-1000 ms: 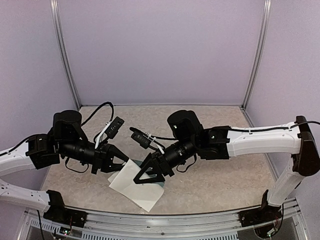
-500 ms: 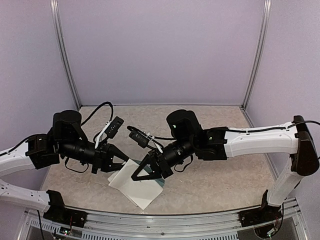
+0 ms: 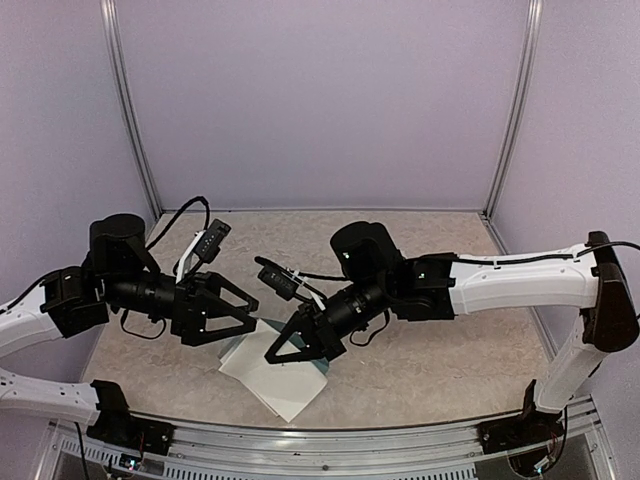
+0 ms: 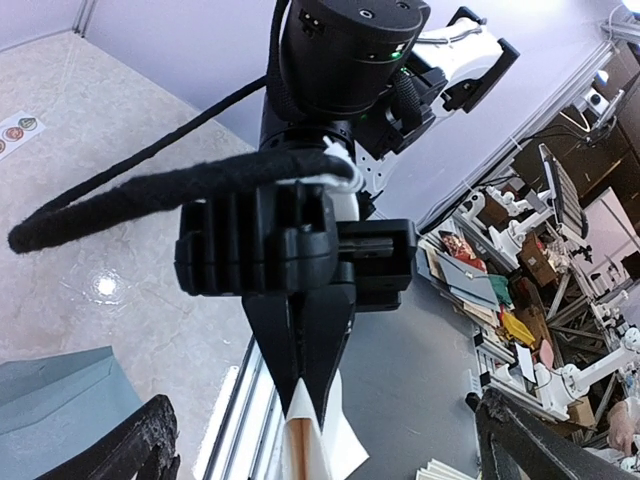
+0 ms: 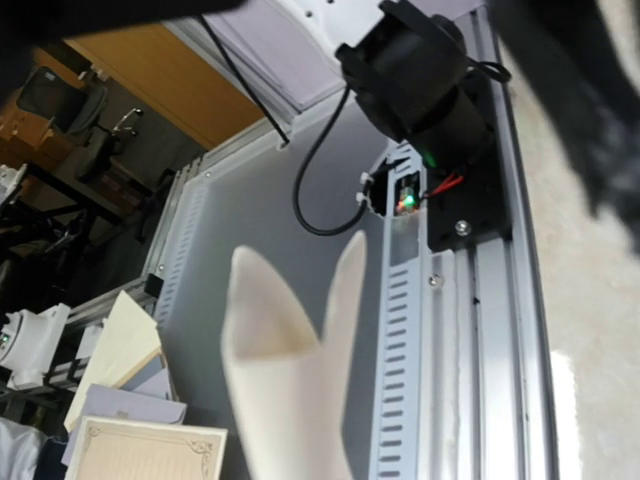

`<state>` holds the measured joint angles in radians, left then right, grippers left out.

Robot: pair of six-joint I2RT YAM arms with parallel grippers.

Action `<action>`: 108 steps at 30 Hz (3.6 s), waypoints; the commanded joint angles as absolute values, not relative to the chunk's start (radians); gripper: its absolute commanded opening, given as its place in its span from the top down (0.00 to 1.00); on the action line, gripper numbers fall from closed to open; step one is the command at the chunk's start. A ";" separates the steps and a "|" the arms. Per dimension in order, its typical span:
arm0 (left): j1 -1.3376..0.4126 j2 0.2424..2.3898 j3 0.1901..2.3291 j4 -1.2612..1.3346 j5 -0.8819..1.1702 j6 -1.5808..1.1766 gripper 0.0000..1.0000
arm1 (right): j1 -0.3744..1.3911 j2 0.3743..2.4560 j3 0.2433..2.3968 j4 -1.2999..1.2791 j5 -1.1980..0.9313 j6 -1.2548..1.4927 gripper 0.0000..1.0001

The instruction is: Place the letter into the envelope and seal it

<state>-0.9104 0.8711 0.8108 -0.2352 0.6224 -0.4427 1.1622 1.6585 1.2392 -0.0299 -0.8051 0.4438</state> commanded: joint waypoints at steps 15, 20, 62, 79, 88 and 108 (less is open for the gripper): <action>-0.949 0.974 0.846 -0.256 0.584 -0.402 0.82 | 1.167 1.641 1.277 -0.104 -0.782 0.411 1.00; -0.948 0.967 0.833 -0.267 0.578 -0.392 1.00 | 1.165 1.622 1.258 -0.095 -0.780 0.420 0.91; -0.858 0.885 0.734 -0.254 0.702 -0.445 0.99 | 1.124 1.393 1.001 0.008 -0.707 0.515 1.00; -1.067 0.794 0.541 0.718 -0.312 -0.613 1.00 | 1.173 1.422 0.895 0.788 -0.086 0.803 0.05; -1.118 0.839 0.489 0.920 -0.356 -0.577 1.00 | 1.151 1.600 1.089 0.889 -0.159 0.863 0.05; -1.112 0.858 0.538 0.391 -0.367 -0.719 0.33 | 1.037 1.576 1.142 0.706 -0.159 0.773 1.00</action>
